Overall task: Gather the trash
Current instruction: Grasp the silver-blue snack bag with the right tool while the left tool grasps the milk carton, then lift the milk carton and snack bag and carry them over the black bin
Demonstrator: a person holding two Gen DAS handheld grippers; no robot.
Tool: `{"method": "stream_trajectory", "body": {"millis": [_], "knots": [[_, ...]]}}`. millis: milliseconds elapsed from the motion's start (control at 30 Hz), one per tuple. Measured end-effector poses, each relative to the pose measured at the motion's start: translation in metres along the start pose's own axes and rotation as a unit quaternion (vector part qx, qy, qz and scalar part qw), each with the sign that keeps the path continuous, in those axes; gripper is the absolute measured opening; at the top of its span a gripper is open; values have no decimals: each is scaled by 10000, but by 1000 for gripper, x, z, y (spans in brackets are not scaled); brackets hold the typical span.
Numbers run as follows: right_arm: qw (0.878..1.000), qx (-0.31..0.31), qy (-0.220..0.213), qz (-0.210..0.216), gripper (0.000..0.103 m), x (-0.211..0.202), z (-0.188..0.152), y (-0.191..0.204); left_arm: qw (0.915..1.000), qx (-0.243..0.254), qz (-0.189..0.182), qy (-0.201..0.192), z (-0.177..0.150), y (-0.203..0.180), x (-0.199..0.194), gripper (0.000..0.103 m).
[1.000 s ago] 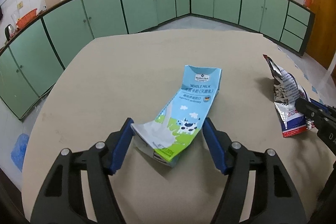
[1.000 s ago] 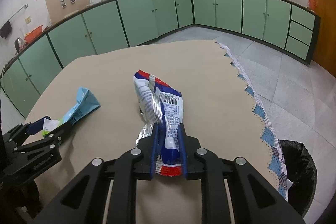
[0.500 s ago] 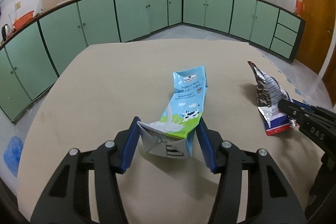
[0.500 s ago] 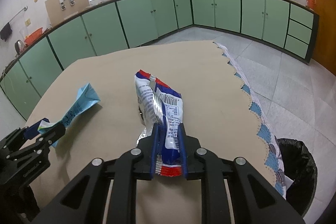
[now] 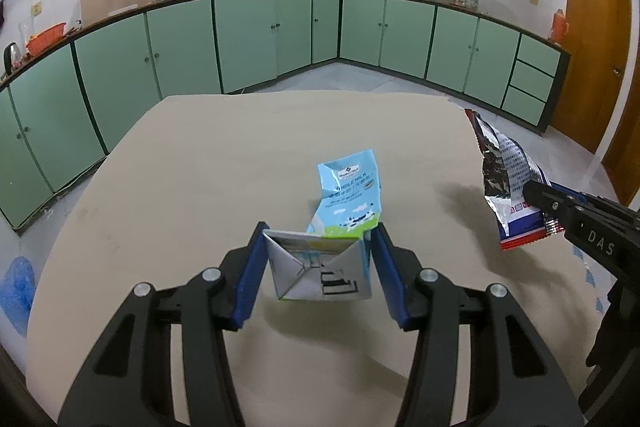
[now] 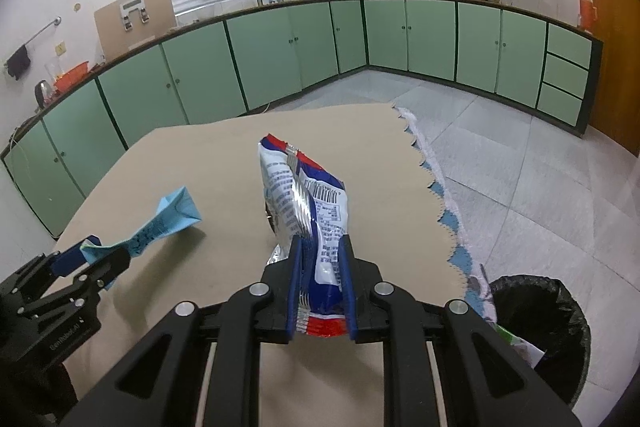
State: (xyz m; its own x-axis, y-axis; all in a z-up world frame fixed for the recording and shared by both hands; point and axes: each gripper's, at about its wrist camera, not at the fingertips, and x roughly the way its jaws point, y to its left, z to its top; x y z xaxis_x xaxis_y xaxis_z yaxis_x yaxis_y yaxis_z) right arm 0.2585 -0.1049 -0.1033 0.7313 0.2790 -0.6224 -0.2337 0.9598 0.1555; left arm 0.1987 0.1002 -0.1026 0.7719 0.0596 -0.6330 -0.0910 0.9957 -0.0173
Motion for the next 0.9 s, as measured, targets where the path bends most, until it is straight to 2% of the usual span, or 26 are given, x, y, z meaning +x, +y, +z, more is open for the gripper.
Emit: {"method": "stream_trajectory", "body": {"millis": [233, 300, 500, 667, 733, 767, 900], "knots": [[10000, -21, 76, -40, 18, -4, -6, -3, 9986, 112, -205, 468, -13, -14, 10, 51], [9999, 17, 97, -55, 18, -3, -8, -6, 9984, 115, -224, 508, -13, -14, 11, 61], [9999, 75, 75, -78, 18, -4, -7, -10, 9983, 132, -194, 529, -3, -16, 21, 72], [9999, 60, 45, -96, 18, -5, -9, -8, 9970, 86, -220, 743, 0, -19, 39, 72], [9999, 47, 40, -110, 18, -6, -9, -8, 9964, 88, -236, 815, -1, -19, 44, 64], [9999, 42, 39, -116, 18, -6, -8, -8, 9957, 93, -286, 878, -2, -21, 47, 56], [9999, 32, 24, -121, 18, -8, -7, -7, 9965, 113, -308, 771, -1, -23, 43, 52]]}}
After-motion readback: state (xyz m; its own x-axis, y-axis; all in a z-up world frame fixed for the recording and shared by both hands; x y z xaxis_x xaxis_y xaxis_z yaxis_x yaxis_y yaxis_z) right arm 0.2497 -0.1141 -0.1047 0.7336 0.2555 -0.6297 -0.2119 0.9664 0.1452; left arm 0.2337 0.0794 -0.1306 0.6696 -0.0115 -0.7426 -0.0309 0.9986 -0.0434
